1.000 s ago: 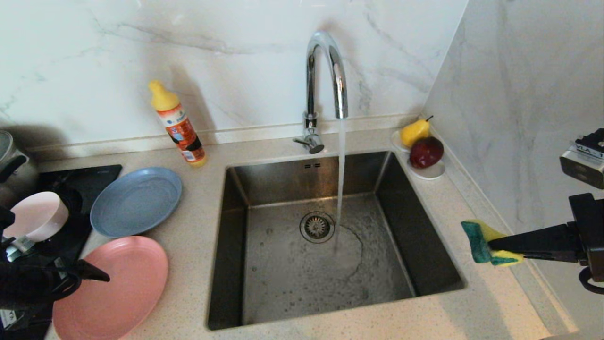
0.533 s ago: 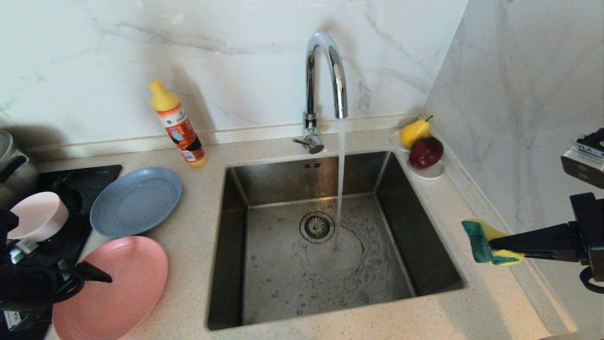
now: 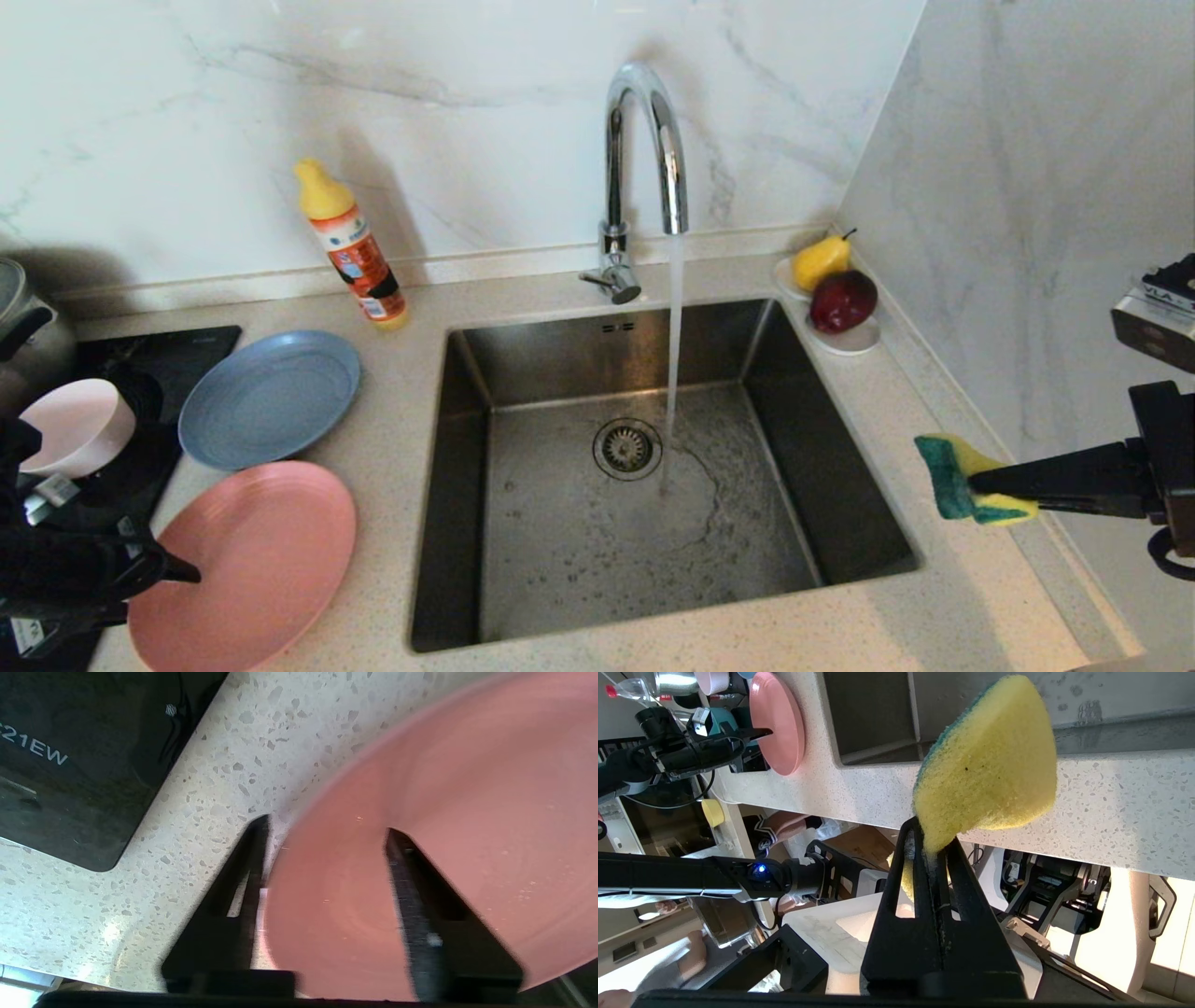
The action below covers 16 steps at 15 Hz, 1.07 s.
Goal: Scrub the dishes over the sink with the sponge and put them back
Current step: Wash the plate
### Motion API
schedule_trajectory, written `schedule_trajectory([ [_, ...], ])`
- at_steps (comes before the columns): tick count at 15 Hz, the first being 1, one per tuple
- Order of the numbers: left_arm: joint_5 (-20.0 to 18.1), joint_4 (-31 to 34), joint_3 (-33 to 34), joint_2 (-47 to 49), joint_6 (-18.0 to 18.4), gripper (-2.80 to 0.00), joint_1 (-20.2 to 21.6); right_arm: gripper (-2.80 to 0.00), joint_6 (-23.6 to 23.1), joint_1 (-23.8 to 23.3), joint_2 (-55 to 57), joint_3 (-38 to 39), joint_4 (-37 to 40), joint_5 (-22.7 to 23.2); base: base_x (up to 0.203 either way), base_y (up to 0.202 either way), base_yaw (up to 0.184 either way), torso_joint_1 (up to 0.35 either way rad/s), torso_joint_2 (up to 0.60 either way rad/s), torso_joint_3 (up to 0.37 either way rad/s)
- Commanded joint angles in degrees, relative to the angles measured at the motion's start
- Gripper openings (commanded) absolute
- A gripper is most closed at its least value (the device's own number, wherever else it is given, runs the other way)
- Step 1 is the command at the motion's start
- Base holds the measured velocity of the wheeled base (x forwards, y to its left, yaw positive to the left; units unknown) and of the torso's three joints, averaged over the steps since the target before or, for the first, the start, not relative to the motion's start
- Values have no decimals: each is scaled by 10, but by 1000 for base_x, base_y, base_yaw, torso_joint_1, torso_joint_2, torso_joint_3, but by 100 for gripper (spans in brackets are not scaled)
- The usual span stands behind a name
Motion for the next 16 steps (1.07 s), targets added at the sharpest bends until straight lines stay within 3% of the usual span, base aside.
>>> schedule_trajectory([
  [1,0,1,0,-1,-2,-280,1,-280,2,1,0,-2,2,2,0,0,0,0,0,0],
  [11,2,31,1,-56,4,-280,1,-280,2,0,0,0,3,2,0,0,0,0,0,0],
  [14,-27,92,-18,-122,11,-280,0,-280,2,1,-3,-1,3,2,0,0,0,0,0,0],
  [16,-42,144,-29,-163,35,-280,0,-280,2,1,-2,0,3,2,0,0,0,0,0,0],
])
